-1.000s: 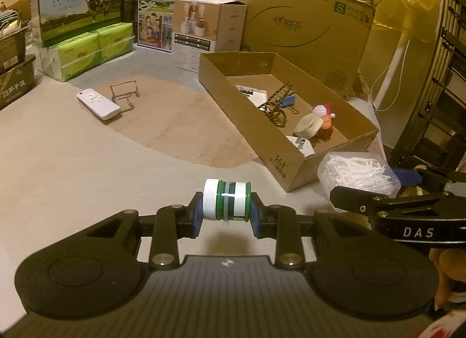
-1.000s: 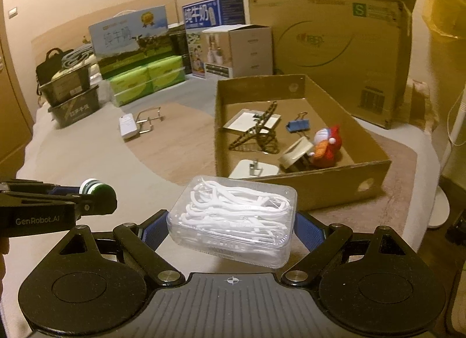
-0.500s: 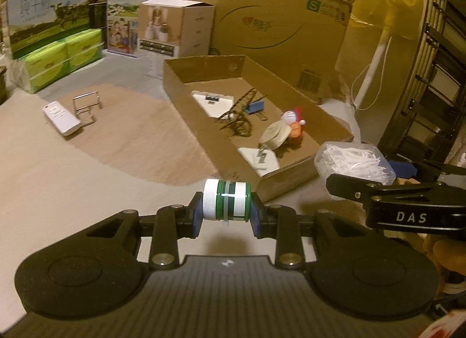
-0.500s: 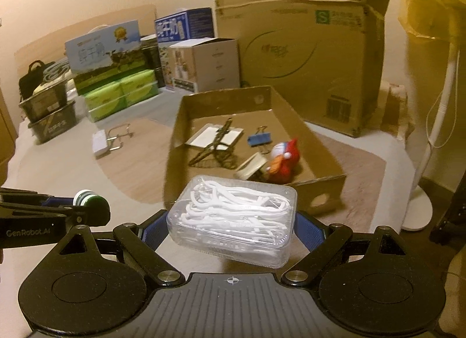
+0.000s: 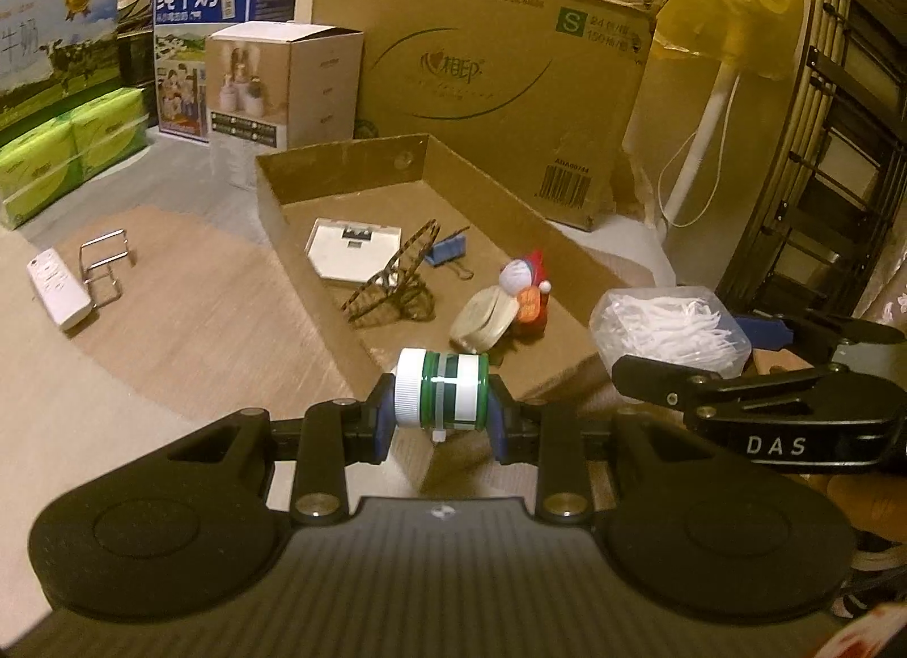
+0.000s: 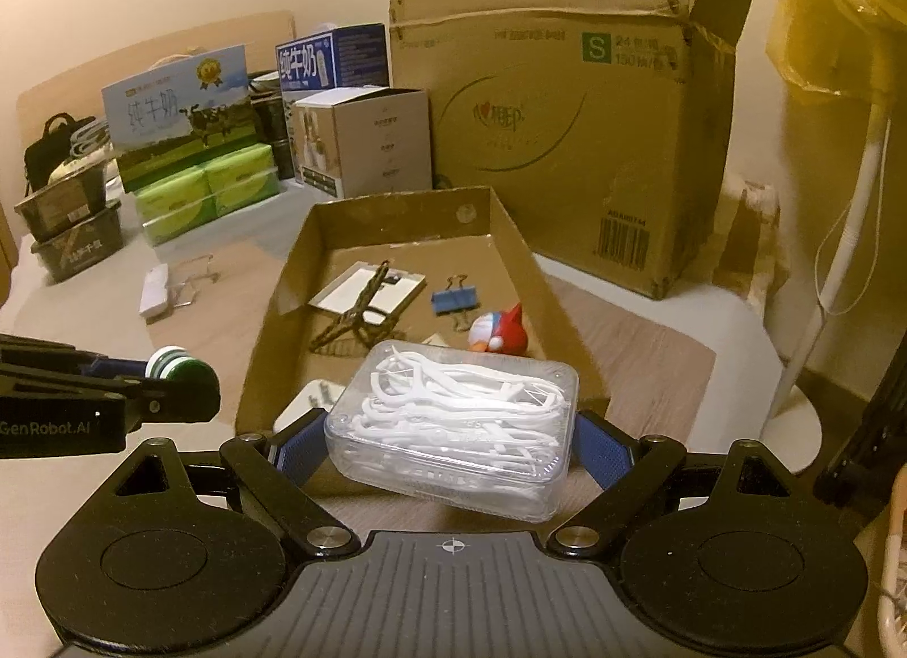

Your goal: Organize rigid objects

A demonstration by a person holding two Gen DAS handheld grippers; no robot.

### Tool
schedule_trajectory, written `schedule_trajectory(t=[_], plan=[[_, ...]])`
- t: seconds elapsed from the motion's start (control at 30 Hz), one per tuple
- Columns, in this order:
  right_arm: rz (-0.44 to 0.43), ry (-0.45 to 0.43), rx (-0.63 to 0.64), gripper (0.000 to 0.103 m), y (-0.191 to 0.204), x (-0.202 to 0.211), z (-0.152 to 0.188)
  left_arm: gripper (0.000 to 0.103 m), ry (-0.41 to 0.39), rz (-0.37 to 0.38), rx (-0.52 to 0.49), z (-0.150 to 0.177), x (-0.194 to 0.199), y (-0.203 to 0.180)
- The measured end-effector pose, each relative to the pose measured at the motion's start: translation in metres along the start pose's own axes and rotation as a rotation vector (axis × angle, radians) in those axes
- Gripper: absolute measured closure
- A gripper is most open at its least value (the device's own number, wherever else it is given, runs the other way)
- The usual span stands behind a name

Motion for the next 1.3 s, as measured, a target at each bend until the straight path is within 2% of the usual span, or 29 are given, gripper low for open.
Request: schedule_trajectory(t=[0.37,0.6,0.9,1.3], plan=[[-0.001,0.004,0.013,0.013,-0.021,-0.013,-0.02,0.075,-0.011,-0.004,-0.018,-0.026,-0.024,-0.008],[-0.032,0.014,0.035,0.013,-0.03,-0.03,-0.041,0.075,-0.009,-0.008,-0.023,-0.042,-0.042,-0.007],[-0.069,0.013,0.066,0.013,-0.043,-0.064,-0.077,0.075,-0.019,-0.037,-0.027,-0.068,-0.072,0.004],[-0.085,0.057,0.109,0.013,-0.063,-0.129,-0.112,0.075,-0.006,-0.064,-0.026,-0.103,-0.13,0.026]])
Point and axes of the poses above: each gripper's, at about its wrist camera, not at the fingertips, and x roughly against the way its jaws point, y to its left, z to its underside, the point moved 1 cm from there along -x, roughly the way its jaws point, and after that the axes turned 14 degrees about -z, right-handed, at the moved point
